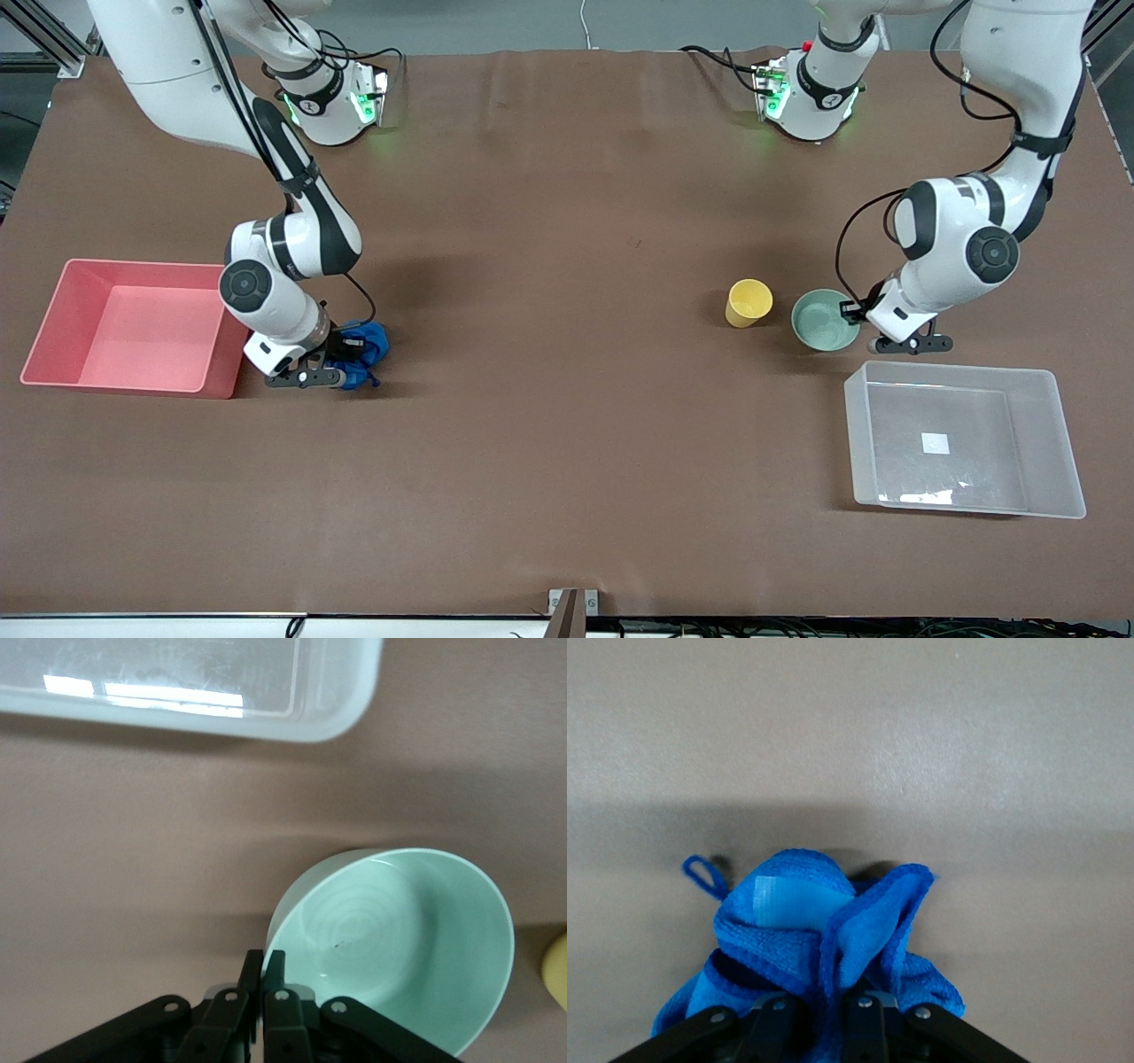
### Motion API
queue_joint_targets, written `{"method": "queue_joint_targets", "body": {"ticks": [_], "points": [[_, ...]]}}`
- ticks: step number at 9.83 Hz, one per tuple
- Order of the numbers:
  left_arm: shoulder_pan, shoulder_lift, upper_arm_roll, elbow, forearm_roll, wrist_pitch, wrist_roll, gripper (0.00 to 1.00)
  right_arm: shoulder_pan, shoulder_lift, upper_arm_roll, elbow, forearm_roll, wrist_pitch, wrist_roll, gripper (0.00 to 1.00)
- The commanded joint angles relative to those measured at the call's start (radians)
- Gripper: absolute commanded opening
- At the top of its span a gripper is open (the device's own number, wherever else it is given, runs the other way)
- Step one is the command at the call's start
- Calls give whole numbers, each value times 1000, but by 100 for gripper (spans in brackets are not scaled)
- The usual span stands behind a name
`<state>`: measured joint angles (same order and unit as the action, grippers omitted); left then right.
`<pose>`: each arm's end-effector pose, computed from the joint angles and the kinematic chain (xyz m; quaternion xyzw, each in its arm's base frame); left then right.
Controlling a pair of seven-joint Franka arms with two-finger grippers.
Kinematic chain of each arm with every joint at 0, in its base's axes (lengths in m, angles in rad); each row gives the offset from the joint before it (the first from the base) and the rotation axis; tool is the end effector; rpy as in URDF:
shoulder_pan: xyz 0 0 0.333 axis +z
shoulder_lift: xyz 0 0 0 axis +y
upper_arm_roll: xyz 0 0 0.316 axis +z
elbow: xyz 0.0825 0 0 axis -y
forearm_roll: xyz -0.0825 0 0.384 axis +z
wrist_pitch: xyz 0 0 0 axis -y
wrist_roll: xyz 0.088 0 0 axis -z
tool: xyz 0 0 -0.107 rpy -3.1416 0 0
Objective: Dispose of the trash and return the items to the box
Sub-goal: 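Carry the cloth into the pink bin while the left gripper carries the bowl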
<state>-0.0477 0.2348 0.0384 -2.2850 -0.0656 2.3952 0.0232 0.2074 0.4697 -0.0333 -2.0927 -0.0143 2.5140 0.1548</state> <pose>0.5185 -0.0051 0.2401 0.9979 0.0090 -0.0619 0.0167 0.5698 0.1003 0.1902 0.9995 0.0172 -0.0219 0.0154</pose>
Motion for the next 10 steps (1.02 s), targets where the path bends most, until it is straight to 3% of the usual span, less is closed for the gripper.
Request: {"method": "queue_joint_targets", "body": {"ticks": [1, 3, 5, 7, 9, 10], "points": [[2, -132, 5, 13, -16, -156, 24, 1, -8, -57, 9, 101, 2, -223, 81, 0], [14, -85, 17, 187, -17, -215, 26, 0, -84, -153, 6, 216, 0, -431, 74, 0], [20, 71, 54, 425, -19, -215, 37, 0, -179, -215, 0, 319, 0, -607, -30, 1], [35, 216, 80, 614, -20, -215, 76, 0, -354, -232, -2, 316, 0, -617, -322, 1], [45, 340, 138, 725, -129, -215, 226, 0, -384, -218, -86, 286, 0, -545, -479, 1], [45, 391, 174, 733, -187, -206, 313, 0, -394, -214, -117, 226, 0, -435, -557, 1]]}}
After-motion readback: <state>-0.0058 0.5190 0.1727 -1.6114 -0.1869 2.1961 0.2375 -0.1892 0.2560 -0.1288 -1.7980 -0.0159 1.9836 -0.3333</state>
